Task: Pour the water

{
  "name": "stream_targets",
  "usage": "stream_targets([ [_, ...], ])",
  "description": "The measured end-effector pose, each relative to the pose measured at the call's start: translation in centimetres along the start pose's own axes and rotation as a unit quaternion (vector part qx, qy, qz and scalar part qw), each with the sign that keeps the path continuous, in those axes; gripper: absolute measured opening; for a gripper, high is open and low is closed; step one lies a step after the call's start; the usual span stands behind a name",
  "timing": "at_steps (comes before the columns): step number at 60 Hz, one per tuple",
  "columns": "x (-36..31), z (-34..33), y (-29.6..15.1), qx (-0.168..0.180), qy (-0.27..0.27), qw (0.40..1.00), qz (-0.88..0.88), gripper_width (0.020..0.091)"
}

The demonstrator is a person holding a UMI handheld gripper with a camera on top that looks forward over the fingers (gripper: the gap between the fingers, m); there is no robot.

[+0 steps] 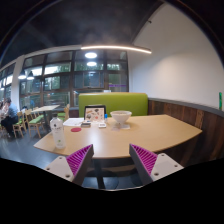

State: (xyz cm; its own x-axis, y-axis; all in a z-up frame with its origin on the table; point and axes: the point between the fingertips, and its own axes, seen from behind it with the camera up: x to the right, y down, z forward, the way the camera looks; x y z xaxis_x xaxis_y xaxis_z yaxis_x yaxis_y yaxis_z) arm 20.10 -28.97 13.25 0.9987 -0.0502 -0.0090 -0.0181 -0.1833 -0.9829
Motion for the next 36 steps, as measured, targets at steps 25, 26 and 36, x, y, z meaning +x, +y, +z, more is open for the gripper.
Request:
stream_targets([
  [25,-5.1,1.3,1.8,0.004,-0.046,0.999,0.019,0.0835],
  [26,-5.7,1.5,1.9,0.004,-0.051,0.999,0.019,0.0834],
  [36,-13.4,5.1,2.4,0.014,-0.088,0.996,0.013,0.0825],
])
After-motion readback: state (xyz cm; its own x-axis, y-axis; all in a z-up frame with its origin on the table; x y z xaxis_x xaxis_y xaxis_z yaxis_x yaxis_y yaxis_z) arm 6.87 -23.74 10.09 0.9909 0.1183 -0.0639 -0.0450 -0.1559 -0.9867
